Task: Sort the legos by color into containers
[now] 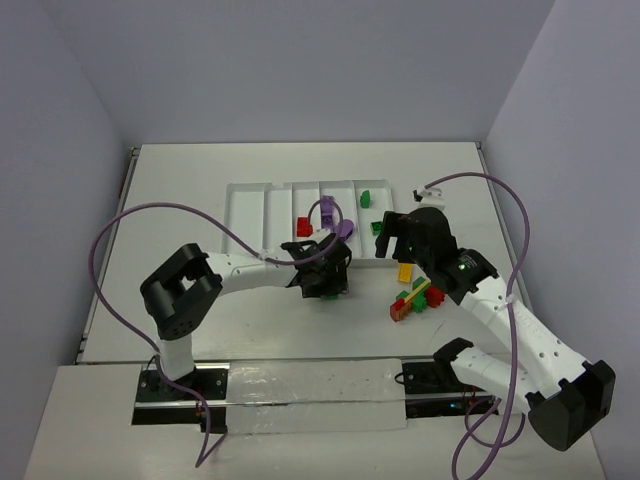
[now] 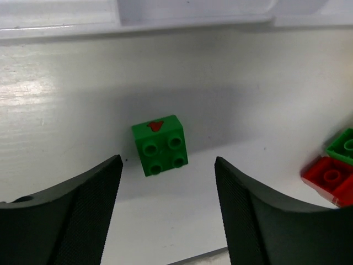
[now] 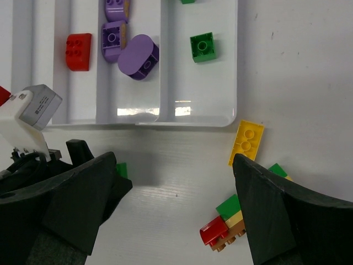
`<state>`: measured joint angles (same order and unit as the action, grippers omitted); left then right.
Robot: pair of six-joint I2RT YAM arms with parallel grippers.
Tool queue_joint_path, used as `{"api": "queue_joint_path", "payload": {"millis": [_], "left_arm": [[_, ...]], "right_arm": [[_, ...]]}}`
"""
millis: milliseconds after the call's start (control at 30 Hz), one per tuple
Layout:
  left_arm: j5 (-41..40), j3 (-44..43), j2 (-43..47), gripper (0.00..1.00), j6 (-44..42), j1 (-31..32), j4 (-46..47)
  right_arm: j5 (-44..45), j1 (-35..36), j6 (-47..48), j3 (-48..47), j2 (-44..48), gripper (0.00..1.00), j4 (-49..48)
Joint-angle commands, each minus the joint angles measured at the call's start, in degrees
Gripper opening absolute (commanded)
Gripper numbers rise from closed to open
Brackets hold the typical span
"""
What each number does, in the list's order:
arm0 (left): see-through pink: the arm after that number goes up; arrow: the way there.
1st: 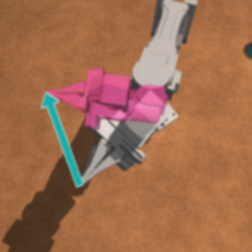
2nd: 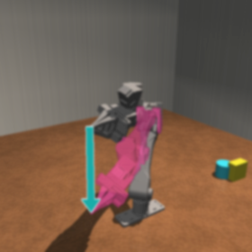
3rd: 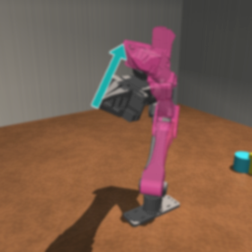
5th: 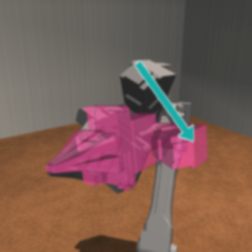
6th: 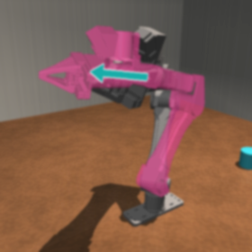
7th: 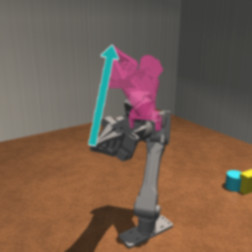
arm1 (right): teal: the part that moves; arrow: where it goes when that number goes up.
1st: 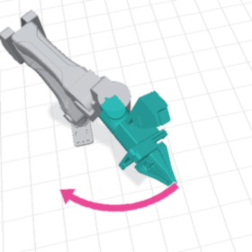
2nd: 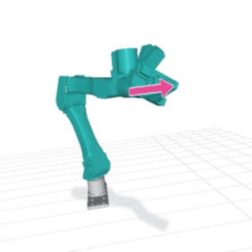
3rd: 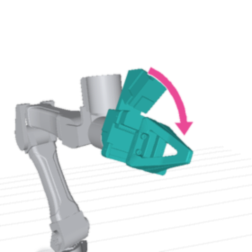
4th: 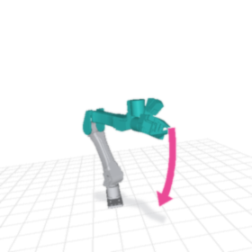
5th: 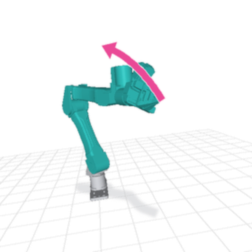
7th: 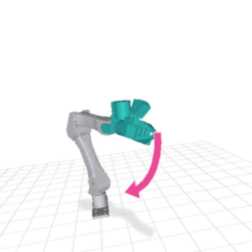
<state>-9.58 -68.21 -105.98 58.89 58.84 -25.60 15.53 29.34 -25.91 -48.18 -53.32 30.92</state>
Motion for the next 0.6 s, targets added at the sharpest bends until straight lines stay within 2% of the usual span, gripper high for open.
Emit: {"api": "queue_joint_path", "payload": {"millis": [0, 133, 267, 400, 433, 533, 567], "left_arm": [[-3.5, -4.05, 6.62, 0.77, -3.02, 2.26, -3.36], [-10.97, -1.24, 14.37, 0.76, -3.03, 3.21, -9.79], [-21.03, 8.37, 27.61, 0.77, 1.44, 1.41, -16.24], [-20.97, 16.26, 38.09, 0.78, 3.7, -6.31, -18.7], [-20.05, 18.54, 41.75, 0.79, 3.53, -7.95, -18.38], [-18.82, 21.07, 47.12, 0.92, 3.59, -15.9, -19.72], [-18.72, 21.18, 47.85, 0.92, 3.6, -16.03, -20.17]], "right_arm": [[-0.57, -0.25, -0.73, 0.71, 0.17, 0.94, -1.19], [-0.24, -0.08, -0.9, 0.79, -0.21, 0.94, -0.77], [0.07, 1.92, -2.21, 2.52, -1.23, 0.94, -1.56], [0.23, 7.58, -5.74, 4.59, -4.76, 0.93, -4.88], [-0.11, 11.2, -6.68, 5.22, -6.98, 0.93, -6.16], [1.89, 18.38, -8.26, 4.87, -14.58, 0.91, -10.3], [1.96, 19.14, -8.78, 4.27, -16.8, 0.9, -10.6]]}}
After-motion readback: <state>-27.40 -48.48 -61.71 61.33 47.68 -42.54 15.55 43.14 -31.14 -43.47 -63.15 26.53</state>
